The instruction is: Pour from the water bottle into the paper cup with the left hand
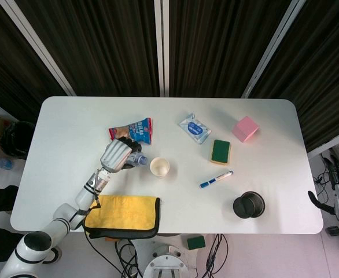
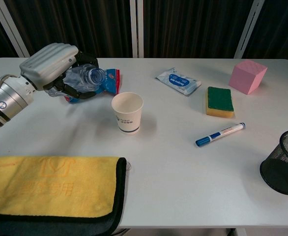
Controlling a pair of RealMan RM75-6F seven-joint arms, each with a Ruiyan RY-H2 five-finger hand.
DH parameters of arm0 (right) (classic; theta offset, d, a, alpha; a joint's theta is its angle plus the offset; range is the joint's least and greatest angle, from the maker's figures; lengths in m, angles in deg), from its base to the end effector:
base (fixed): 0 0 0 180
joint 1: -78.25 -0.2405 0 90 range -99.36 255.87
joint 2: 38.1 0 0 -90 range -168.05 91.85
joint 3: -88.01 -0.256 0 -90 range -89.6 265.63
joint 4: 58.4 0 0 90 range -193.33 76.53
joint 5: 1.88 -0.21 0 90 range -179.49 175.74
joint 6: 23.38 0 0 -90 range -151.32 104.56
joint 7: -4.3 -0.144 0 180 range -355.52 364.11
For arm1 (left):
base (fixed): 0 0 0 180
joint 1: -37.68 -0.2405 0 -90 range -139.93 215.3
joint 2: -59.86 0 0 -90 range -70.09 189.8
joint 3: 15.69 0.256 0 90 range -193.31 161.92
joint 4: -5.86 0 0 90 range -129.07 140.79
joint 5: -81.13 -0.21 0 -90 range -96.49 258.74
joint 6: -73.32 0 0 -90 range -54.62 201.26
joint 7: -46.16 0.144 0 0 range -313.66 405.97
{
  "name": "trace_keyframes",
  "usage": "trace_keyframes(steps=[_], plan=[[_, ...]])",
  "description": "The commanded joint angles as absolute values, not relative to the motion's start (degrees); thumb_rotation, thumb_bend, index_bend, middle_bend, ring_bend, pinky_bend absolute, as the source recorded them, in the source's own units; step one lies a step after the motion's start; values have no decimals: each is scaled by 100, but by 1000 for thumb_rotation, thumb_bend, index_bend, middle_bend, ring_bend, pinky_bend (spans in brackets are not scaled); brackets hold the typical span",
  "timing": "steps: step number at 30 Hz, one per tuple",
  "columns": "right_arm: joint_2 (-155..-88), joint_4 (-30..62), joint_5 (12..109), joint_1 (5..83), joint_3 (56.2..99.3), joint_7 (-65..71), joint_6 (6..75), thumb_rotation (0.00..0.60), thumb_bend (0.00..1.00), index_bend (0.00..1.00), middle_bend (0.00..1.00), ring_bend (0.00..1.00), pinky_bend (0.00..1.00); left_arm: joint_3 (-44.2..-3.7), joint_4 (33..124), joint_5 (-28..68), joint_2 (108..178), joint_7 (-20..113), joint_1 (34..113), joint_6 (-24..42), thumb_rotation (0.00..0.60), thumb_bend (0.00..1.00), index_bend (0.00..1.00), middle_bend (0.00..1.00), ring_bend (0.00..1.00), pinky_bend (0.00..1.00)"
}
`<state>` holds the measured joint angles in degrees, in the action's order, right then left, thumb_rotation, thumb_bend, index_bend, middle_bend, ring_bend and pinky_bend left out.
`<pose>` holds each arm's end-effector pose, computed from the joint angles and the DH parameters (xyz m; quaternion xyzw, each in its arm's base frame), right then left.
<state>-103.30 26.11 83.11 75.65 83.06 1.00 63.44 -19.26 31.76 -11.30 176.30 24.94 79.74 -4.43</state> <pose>-0.3400 -0.1769 0.1779 0.5745 -0.3645 0.3789 0.6273 -0.1802 0.3608 -0.0595 -0.7129 -0.2472 -0.5308 0.3859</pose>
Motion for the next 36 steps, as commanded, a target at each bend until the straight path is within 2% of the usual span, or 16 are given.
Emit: trace_keyframes(steps=[1, 17, 36], plan=[[-10334, 2598, 8314, 7569, 8309, 85, 6350, 512, 240, 0, 0, 0, 0, -1938, 3160, -1120, 17651, 2802, 8089, -358, 600, 332, 793, 800, 671, 585], [-10344, 2536, 8298, 7576, 8320, -25, 6322, 514, 241, 0, 0, 0, 0, -1775, 3065, -1223, 17714, 3709, 8244, -291, 600, 332, 793, 801, 669, 585], [-10386, 2443, 8256, 7579, 8306, -62, 6308, 513, 242, 0, 0, 0, 0, -1642, 2840, -1305, 17799, 4200, 8322, -338, 600, 331, 793, 800, 669, 584]])
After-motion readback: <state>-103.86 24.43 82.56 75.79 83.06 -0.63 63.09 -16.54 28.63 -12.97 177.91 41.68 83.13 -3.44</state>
